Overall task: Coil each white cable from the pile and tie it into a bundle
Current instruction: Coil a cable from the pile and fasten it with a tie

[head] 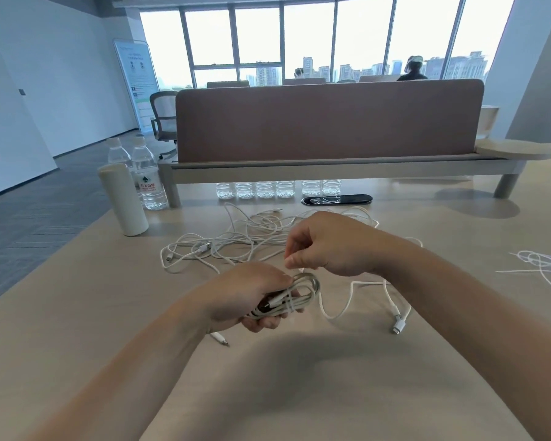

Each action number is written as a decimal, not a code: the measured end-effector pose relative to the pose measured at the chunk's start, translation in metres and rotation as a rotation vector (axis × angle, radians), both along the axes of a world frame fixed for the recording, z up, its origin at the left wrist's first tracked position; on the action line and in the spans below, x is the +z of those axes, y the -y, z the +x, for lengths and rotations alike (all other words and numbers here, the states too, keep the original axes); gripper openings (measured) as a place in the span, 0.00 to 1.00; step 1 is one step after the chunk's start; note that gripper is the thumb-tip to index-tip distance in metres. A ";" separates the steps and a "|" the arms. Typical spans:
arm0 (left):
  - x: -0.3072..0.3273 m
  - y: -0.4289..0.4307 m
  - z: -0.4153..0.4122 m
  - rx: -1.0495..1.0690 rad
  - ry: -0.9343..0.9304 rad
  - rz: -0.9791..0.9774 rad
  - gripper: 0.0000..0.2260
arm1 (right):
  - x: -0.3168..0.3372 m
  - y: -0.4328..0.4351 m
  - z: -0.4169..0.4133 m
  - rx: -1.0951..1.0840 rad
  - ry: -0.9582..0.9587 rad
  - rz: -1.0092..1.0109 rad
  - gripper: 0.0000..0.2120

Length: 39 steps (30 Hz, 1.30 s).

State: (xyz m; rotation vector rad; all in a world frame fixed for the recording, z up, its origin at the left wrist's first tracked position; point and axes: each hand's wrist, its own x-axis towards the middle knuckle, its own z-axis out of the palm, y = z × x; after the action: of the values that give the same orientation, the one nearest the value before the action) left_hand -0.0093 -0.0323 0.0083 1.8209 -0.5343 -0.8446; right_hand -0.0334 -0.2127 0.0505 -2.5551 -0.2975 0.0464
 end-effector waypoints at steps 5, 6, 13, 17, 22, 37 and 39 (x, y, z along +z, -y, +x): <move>0.001 0.002 0.007 0.214 0.004 -0.120 0.14 | -0.013 -0.003 -0.005 -0.154 0.258 0.162 0.03; 0.001 0.001 0.010 0.264 -0.010 -0.147 0.13 | -0.015 -0.003 -0.007 -0.205 0.323 0.207 0.03; 0.000 0.002 0.019 0.485 0.017 -0.274 0.12 | -0.028 -0.018 -0.017 -0.209 0.145 0.193 0.13; 0.002 0.006 0.014 0.492 0.030 -0.270 0.10 | -0.032 -0.026 -0.014 -0.169 0.164 0.239 0.08; 0.002 0.005 0.012 0.469 0.065 -0.242 0.13 | -0.032 -0.018 -0.010 -0.118 0.080 0.329 0.08; 0.000 0.002 0.010 0.395 0.114 -0.262 0.16 | -0.027 0.000 -0.015 0.054 -0.291 1.029 0.11; 0.000 0.002 0.010 0.393 0.092 -0.269 0.16 | -0.030 -0.004 -0.016 0.007 -0.252 1.031 0.09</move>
State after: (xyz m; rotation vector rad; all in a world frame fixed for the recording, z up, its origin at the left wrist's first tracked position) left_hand 0.0007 -0.0341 0.0082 1.6451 -0.3131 -0.4031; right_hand -0.0490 -0.2087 0.0207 -1.5047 -0.1628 0.1675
